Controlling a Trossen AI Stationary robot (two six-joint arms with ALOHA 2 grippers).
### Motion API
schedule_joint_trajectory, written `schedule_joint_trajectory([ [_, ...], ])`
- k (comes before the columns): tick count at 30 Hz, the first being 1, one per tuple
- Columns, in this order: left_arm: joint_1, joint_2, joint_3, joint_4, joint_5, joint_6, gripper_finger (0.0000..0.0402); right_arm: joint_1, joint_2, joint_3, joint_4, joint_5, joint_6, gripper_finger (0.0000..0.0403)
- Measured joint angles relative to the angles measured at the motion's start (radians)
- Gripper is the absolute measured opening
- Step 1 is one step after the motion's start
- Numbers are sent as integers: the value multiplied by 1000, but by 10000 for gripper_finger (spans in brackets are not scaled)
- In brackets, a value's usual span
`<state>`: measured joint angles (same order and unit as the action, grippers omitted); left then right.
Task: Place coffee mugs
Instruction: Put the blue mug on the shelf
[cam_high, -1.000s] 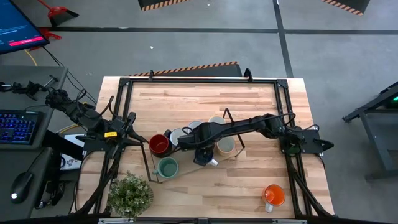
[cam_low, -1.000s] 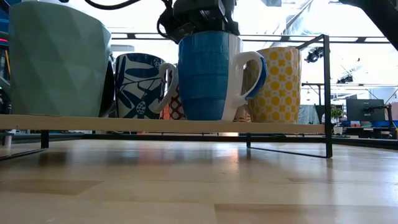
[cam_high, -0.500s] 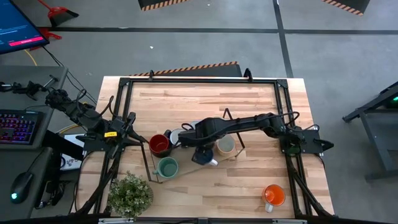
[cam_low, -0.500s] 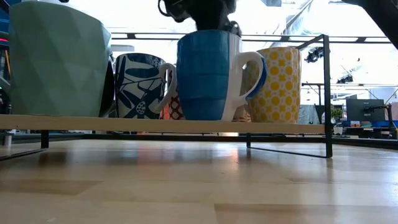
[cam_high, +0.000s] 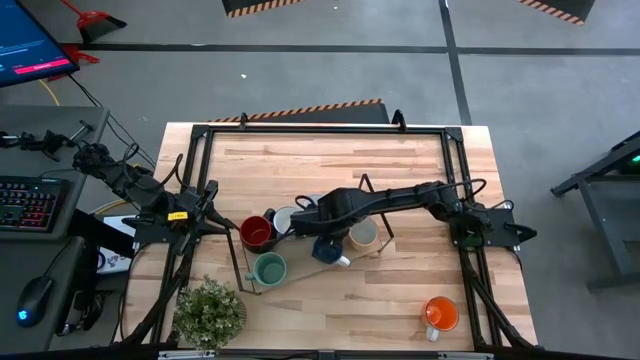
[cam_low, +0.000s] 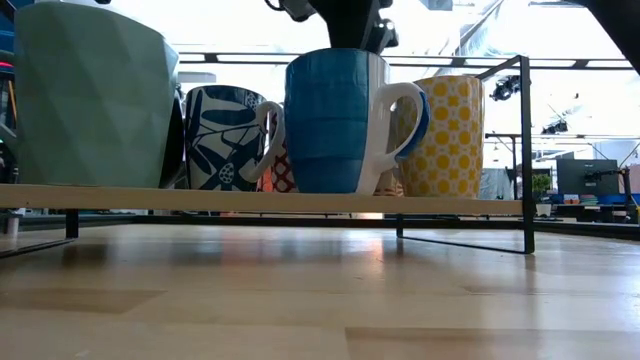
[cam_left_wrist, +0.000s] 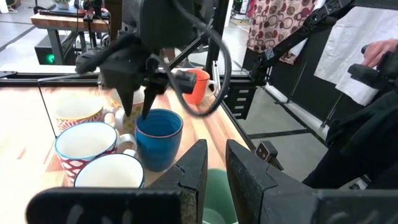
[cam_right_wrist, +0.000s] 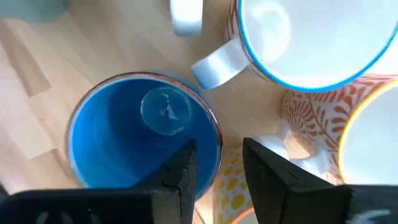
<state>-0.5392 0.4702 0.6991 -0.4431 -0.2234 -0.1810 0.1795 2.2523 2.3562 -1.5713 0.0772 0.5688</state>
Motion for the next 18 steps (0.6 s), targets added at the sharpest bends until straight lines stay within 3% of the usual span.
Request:
schedule_joint_trajectory([
  [10, 0, 0, 0, 0, 0, 0, 46, 17, -96, 0, 41, -68, 41, 106],
  [18, 0, 0, 0, 0, 0, 0, 46, 68, -101, -3, 121, -134, -6, 106],
])
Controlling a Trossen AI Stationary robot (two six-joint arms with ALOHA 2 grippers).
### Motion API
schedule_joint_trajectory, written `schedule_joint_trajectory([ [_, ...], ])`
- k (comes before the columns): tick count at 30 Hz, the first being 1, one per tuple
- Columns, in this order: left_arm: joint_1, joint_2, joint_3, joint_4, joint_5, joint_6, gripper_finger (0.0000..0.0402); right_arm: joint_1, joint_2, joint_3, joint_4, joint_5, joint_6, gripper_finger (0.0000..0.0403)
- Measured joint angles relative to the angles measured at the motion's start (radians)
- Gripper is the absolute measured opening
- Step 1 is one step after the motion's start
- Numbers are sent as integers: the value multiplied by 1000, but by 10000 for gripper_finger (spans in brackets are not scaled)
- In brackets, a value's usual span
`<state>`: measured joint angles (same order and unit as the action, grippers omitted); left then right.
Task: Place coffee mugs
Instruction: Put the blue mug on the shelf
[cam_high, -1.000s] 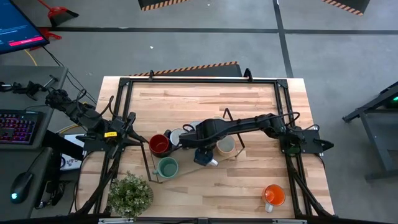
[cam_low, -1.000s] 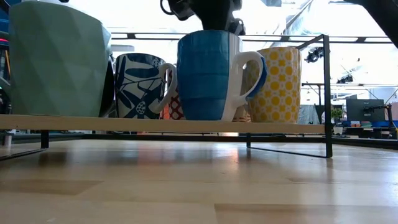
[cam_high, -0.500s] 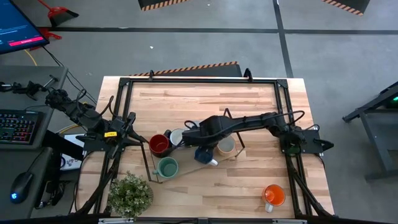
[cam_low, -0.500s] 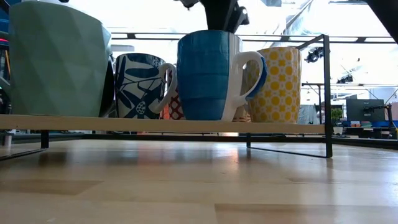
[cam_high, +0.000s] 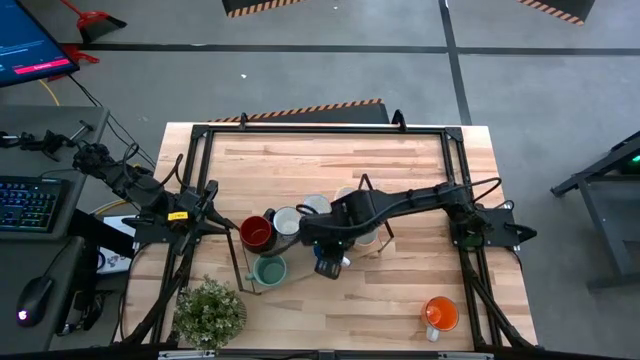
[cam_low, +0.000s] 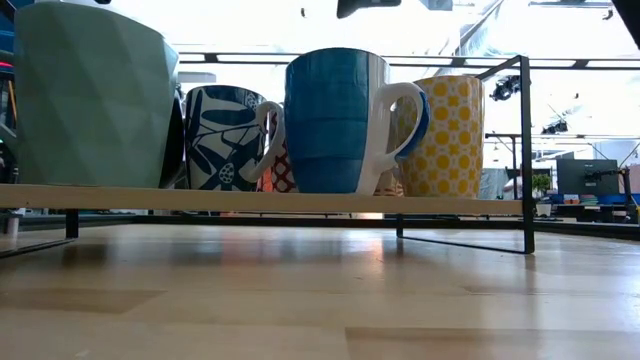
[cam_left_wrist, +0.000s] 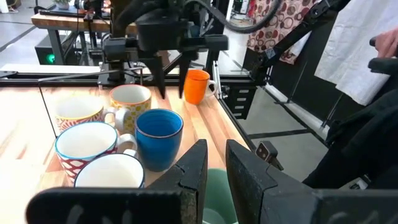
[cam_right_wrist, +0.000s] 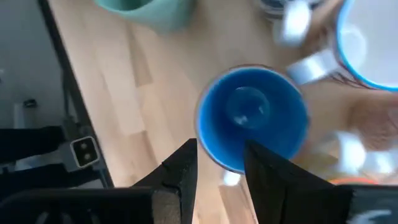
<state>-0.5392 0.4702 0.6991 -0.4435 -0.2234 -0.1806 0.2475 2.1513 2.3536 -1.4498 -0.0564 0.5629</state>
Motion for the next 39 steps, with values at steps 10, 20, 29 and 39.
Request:
schedule_joint_trajectory([
  [10, 0, 0, 0, -1, 0, 0, 46, 32, 54, 0, 253, -1, -17, 106],
  [20, 0, 1, 0, 0, 0, -1, 46, 9, 119, -1, 252, 5, -97, 106],
  [29, 0, 1, 0, 0, 0, -2, 46, 1, 152, 0, 242, 18, -143, 75],
  [39, 0, 1, 0, 0, 0, -2, 46, -1, 161, 0, 184, 33, -146, 60],
])
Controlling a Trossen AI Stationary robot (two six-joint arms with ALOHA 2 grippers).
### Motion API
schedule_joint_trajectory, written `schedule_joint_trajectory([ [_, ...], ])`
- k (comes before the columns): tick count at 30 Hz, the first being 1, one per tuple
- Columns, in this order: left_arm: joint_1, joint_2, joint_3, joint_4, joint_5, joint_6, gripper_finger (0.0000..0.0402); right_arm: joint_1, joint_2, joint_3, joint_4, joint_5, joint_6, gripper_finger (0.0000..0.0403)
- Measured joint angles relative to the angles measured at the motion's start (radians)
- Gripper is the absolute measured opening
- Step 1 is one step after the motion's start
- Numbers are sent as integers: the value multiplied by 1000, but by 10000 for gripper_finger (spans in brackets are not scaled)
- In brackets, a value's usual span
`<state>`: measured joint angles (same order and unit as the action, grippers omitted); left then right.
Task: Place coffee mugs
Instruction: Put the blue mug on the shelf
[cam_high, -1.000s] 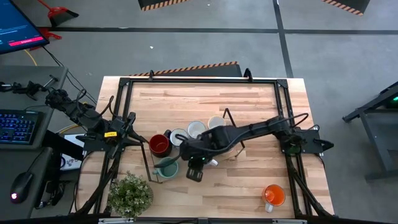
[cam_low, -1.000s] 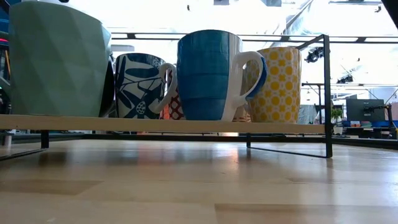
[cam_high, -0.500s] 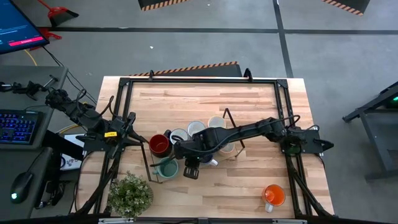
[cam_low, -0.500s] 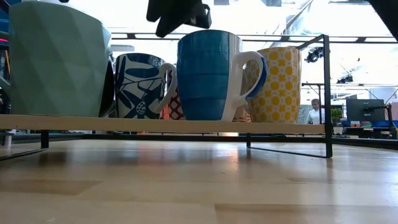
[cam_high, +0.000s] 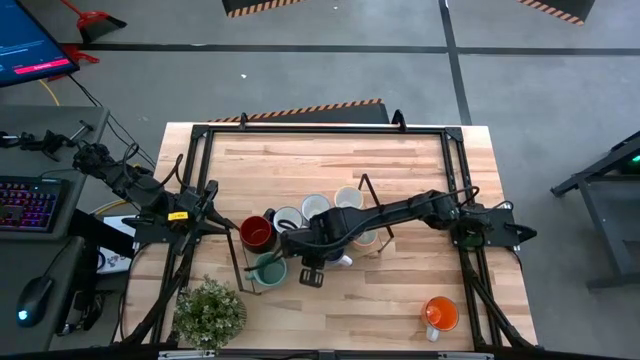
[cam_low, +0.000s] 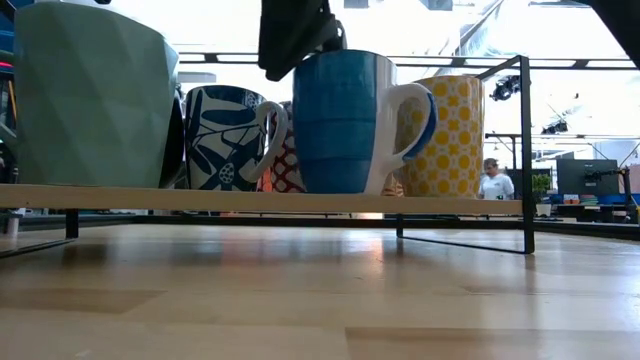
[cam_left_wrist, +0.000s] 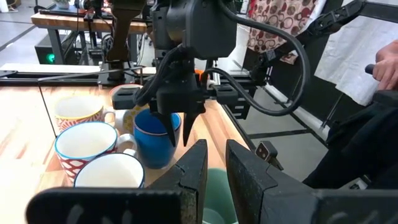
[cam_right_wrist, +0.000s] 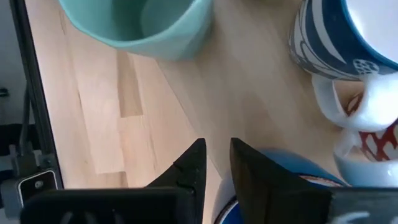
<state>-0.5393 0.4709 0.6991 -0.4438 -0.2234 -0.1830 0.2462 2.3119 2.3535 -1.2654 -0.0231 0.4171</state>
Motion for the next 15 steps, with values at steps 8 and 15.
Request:
schedule_joint_trajectory([
  [8, 0, 0, 0, 0, 0, -1, 46, -5, 0, 0, -29, 1, 0, 60],
  [15, 0, 0, 0, 0, 0, -1, 46, -5, 0, 0, -32, 18, -2, 60],
])
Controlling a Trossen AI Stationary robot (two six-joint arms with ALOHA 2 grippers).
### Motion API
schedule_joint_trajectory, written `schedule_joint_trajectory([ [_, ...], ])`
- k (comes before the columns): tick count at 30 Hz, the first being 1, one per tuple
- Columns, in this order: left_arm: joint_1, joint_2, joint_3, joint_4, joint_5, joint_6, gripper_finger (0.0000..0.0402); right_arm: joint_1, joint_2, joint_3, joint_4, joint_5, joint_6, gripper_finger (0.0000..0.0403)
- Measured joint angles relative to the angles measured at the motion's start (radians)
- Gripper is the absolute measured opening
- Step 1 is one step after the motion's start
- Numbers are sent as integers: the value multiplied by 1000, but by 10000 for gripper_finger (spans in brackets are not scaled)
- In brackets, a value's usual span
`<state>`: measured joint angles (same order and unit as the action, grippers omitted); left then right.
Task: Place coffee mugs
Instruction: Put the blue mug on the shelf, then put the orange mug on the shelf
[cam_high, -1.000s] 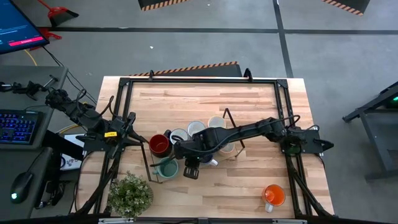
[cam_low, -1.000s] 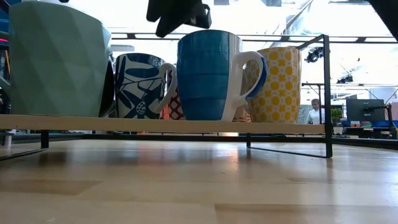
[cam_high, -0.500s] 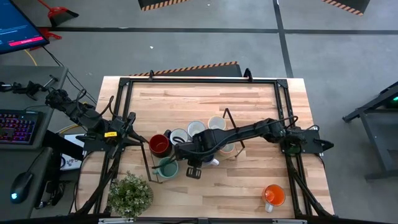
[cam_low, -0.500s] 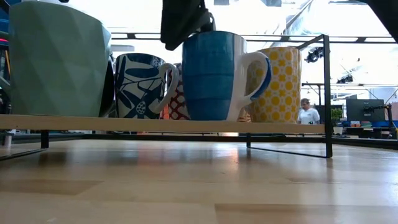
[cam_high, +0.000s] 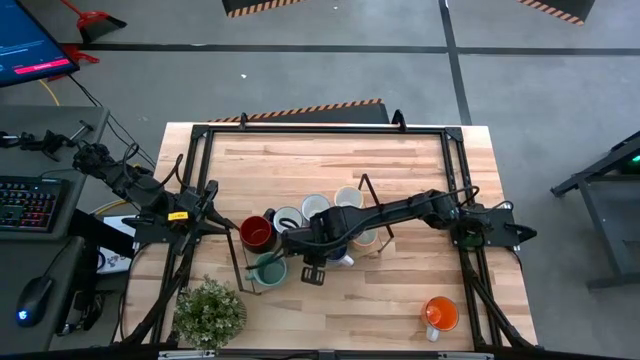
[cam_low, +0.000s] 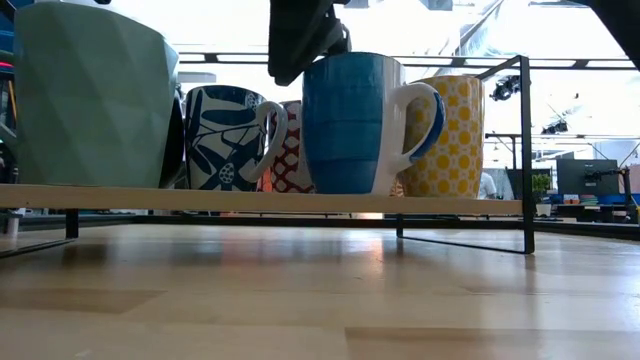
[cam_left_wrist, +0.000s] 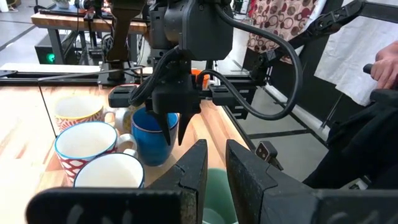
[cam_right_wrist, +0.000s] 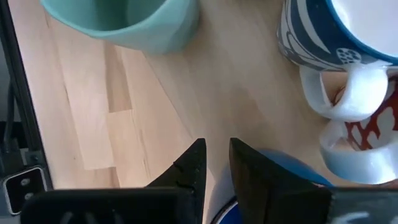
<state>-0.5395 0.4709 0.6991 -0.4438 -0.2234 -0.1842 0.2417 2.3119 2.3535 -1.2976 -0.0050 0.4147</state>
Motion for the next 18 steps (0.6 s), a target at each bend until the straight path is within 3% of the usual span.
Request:
schedule_joint_trajectory([
  [11, 0, 0, 0, 0, 0, -16, 46, 0, -50, 2, 131, 23, -134, 60],
  [18, 0, 0, 0, -2, 0, -21, 46, -6, -160, 2, -37, -31, -214, 60],
])
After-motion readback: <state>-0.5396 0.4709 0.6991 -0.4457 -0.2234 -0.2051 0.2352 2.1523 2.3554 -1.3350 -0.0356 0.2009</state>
